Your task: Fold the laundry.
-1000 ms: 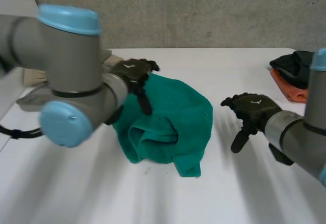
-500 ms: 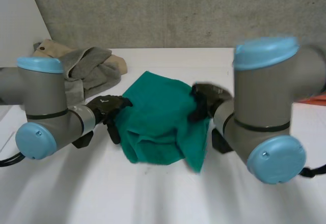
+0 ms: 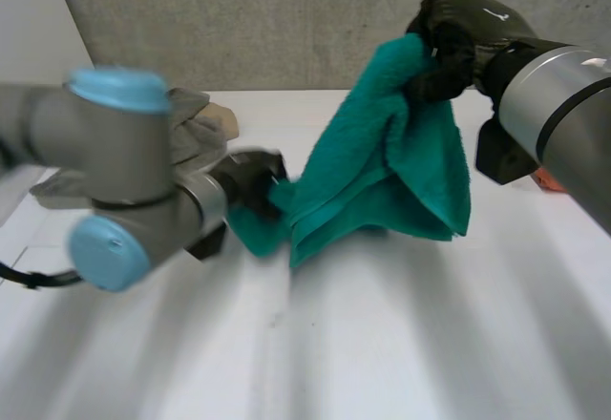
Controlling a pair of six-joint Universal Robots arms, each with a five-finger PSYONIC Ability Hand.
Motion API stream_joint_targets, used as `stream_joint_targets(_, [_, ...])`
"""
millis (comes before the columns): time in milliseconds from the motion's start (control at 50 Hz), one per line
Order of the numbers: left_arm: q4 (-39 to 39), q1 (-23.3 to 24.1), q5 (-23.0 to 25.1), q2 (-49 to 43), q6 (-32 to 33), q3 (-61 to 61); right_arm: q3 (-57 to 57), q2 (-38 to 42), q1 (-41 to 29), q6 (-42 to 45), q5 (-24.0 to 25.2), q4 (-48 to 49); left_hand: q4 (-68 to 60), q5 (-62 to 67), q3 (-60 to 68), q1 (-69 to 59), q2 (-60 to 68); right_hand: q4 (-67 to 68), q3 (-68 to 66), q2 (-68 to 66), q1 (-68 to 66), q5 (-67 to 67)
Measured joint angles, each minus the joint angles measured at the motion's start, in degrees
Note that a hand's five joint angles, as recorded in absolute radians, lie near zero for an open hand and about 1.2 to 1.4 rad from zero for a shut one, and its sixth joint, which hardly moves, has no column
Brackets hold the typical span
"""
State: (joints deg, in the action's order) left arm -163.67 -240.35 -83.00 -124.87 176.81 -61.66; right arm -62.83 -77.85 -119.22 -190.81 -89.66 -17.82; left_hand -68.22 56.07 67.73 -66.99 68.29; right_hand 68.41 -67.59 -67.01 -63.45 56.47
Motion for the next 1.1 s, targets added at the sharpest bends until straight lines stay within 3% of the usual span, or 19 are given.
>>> stream_joint_targets(100, [-0.1,-3.3,-3.3,12.6,2.6,-2.9,0.4,2.8,4.7,10.4,4.8,-1.8,0.0,0.0,0.0,0.0,0.0,0.0,0.0,0.0,0.0,0.0])
stream_joint_targets(220, [0.0,-4.7,-2.4,20.5,8.4,-4.5,1.1,9.9,7.2,28.0,10.8,-6.4,0.0,0.0,0.0,0.0,0.0,0.0,0.0,0.0,0.0,0.0])
stream_joint_targets(320, [1.5,-3.2,-2.4,14.7,11.6,-3.3,3.2,17.8,6.7,37.6,10.4,-7.5,0.0,0.0,0.0,0.0,0.0,0.1,0.0,0.0,0.0,0.0])
stream_joint_targets(400, [3.5,-1.7,-5.4,3.3,13.4,1.6,6.4,25.8,5.5,41.8,8.8,-4.2,0.0,0.0,0.2,0.0,0.2,0.1,0.0,0.0,0.0,0.0])
stream_joint_targets(460, [4.7,-1.4,-7.9,-3.9,14.0,6.5,8.1,29.7,4.8,42.6,8.2,-0.8,0.0,0.0,0.2,0.0,0.2,-3.2,2.6,2.1,0.8,-1.9])
stream_joint_targets(520, [6.6,-1.5,-11.1,-12.9,14.5,14.7,10.5,34.8,3.7,42.9,7.6,6.0,0.2,-0.2,-0.3,0.4,-0.3,-14.6,14.0,13.6,10.1,-12.9])
stream_joint_targets(580, [8.4,-2.0,-11.8,-16.7,14.4,20.2,11.2,36.8,2.9,42.8,6.6,10.4,12.5,-10.8,-13.2,13.3,-13.6,-36.5,37.2,37.4,33.4,-35.8])
stream_joint_targets(600, [8.4,-2.0,-11.8,-16.7,14.4,20.2,11.2,36.8,2.9,42.8,6.6,10.4,12.5,-10.8,-13.2,13.3,-13.6,-36.5,37.2,37.4,33.4,-35.8])
stream_joint_targets(620, [10.1,-2.4,-11.3,-18.1,14.2,23.6,11.4,37.5,2.3,42.5,5.2,13.1,31.9,-29.9,-31.1,35.7,-31.8,-51.5,50.8,51.0,47.4,-50.1])
stream_joint_targets(640, [10.9,-2.6,-10.9,-18.3,14.0,24.8,11.3,37.4,2.1,42.3,4.5,13.9,40.2,-38.1,-39.3,44.7,-40.1,-54.4,54.1,54.0,50.3,-52.7])
stream_joint_targets(680, [12.4,-3.0,-10.1,-17.3,13.8,25.8,10.8,36.2,2.0,41.3,2.9,14.6,53.9,-50.9,-52.9,55.5,-53.8,-56.3,55.7,55.2,50.9,-53.8])
stream_joint_targets(720, [13.5,-3.5,-9.5,-15.0,13.7,25.0,9.7,34.0,2.3,39.8,1.4,14.1,56.9,-53.2,-55.8,56.0,-56.3,-56.6,55.7,55.2,50.9,-53.8])
stream_joint_targets(780, [13.6,-4.3,-9.4,-11.0,13.6,21.9,8.2,31.0,3.1,37.8,0.3,12.4,56.9,-53.2,-55.8,56.0,-56.5,-56.6,55.7,55.2,50.9,-53.8])
stream_joint_targets(920, [6.1,-8.4,-10.3,5.4,14.9,0.5,2.0,21.8,8.2,33.0,1.0,-0.5,56.9,-53.2,-55.8,56.0,-56.5,-56.6,55.7,55.2,50.9,-53.8])
stream_joint_targets(1100, [-4.0,-9.3,-10.9,12.4,21.3,-20.6,-3.5,21.5,12.1,32.2,5.1,-8.7,56.9,-53.2,-55.8,56.0,-56.5,-55.0,54.2,55.0,50.7,-52.8])
